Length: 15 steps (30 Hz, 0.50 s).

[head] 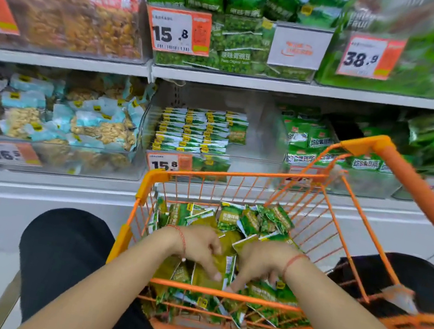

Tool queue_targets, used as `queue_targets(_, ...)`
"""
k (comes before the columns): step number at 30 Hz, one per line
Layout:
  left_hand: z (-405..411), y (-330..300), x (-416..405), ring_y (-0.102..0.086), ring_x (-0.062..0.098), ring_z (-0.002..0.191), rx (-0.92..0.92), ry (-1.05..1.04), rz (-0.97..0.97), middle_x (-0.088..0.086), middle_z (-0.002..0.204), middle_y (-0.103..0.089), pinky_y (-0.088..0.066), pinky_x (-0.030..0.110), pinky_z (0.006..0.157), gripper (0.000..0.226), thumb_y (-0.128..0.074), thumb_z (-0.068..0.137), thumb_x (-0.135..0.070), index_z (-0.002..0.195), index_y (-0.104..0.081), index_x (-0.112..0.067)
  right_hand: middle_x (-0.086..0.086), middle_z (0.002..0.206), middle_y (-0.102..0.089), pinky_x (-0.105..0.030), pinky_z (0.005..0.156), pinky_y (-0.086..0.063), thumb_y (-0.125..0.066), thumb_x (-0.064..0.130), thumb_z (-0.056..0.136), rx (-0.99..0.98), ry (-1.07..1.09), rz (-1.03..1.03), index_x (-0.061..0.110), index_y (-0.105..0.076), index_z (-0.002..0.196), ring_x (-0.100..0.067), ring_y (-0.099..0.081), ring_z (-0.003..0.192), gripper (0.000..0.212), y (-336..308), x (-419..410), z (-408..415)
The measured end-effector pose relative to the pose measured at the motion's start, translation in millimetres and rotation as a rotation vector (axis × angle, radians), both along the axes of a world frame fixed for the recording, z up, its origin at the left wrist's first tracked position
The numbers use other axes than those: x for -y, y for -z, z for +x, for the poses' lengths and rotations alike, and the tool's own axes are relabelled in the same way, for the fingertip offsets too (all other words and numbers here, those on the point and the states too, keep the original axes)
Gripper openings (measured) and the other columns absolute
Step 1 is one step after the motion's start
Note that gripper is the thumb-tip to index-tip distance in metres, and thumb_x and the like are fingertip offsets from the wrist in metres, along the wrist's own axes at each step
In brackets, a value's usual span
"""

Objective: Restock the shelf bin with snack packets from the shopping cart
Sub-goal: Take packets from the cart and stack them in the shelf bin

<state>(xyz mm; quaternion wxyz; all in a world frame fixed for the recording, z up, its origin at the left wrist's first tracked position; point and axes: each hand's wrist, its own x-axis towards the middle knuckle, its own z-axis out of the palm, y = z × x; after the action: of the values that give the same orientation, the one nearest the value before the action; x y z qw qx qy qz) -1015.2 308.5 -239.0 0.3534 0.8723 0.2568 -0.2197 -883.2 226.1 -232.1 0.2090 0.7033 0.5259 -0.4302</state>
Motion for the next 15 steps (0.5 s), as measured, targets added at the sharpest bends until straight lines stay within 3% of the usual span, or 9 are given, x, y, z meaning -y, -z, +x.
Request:
queue_targets(1, -6, -4, -5, -0.056, 0.024, 0.082, 0.049, -0.077, -0.036, 0.015, 0.093, -0.061, -0.044, 0.035, 0.076, 0.04, -0.08, 0.072, -0.039, 0.091, -0.065, -0.007, -0.006, 0.084, -0.058, -0.03, 0.065, -0.051, -0.069, 0.051, 0.079, 0.006, -0.025, 0.036, 0.004, -0.063, 0.09, -0.021, -0.057, 0.073, 0.049, 1, 0, -1)
queue_targets(3, -14, -4, -19, -0.054, 0.019, 0.103, 0.186, -0.279, -0.077, 0.009, 0.108, -0.057, -0.047, 0.031, 0.086, 0.043, -0.077, 0.077, -0.031, 0.111, -0.062, -0.009, -0.005, 0.088, -0.06, -0.03, 0.067, -0.052, -0.071, 0.045, 0.079, -0.034, -0.028, 0.053, 0.004, -0.066, 0.092, -0.021, -0.059, 0.08, 0.043, 2, 0, -1)
queue_targets(6, -23, -3, -29, -0.053, 0.016, 0.115, 0.494, -0.624, -0.273, 0.008, 0.12, -0.055, -0.055, 0.032, 0.083, 0.037, -0.076, 0.079, -0.018, 0.109, -0.056, -0.015, 0.002, 0.064, -0.047, -0.019, 0.052, -0.045, -0.07, 0.03, 0.082, -0.165, 0.086, 0.156, 0.014, -0.054, 0.065, -0.01, -0.049, 0.059, 0.029, 1, -1, 4)
queue_targets(8, -26, -2, -32, -0.056, 0.015, 0.11, 0.612, -0.75, -0.287, 0.013, 0.118, -0.057, -0.053, 0.035, 0.091, 0.032, -0.075, 0.079, -0.014, 0.102, -0.053, -0.019, 0.002, 0.064, -0.044, -0.017, 0.052, -0.047, -0.067, 0.025, 0.084, -0.275, 0.225, 0.293, 0.017, -0.05, 0.065, -0.008, -0.047, 0.057, 0.027, 1, -3, 11)
queue_targets(10, -26, 1, -33, -0.057, 0.024, 0.114, 0.716, -0.726, -0.161, 0.018, 0.118, -0.061, -0.045, 0.042, 0.101, 0.028, -0.076, 0.078, -0.012, 0.09, -0.053, -0.022, 0.001, 0.068, -0.041, -0.018, 0.053, -0.049, -0.063, 0.024, 0.087, -0.394, 0.39, 0.439, 0.016, -0.049, 0.071, -0.009, -0.05, 0.057, 0.023, 2, -6, 17)
queue_targets(15, -22, 14, -27, -0.05, 0.008, 0.119, 0.87, -0.567, 0.179, -0.007, 0.11, -0.06, -0.041, 0.033, 0.1, 0.041, -0.074, 0.073, 0.0, 0.073, -0.042, -0.027, -0.006, 0.1, -0.052, -0.026, 0.066, -0.059, -0.055, 0.024, 0.094, -0.593, 0.767, 0.677, 0.012, -0.054, 0.098, -0.015, -0.061, 0.077, 0.012, 2, -12, 21)
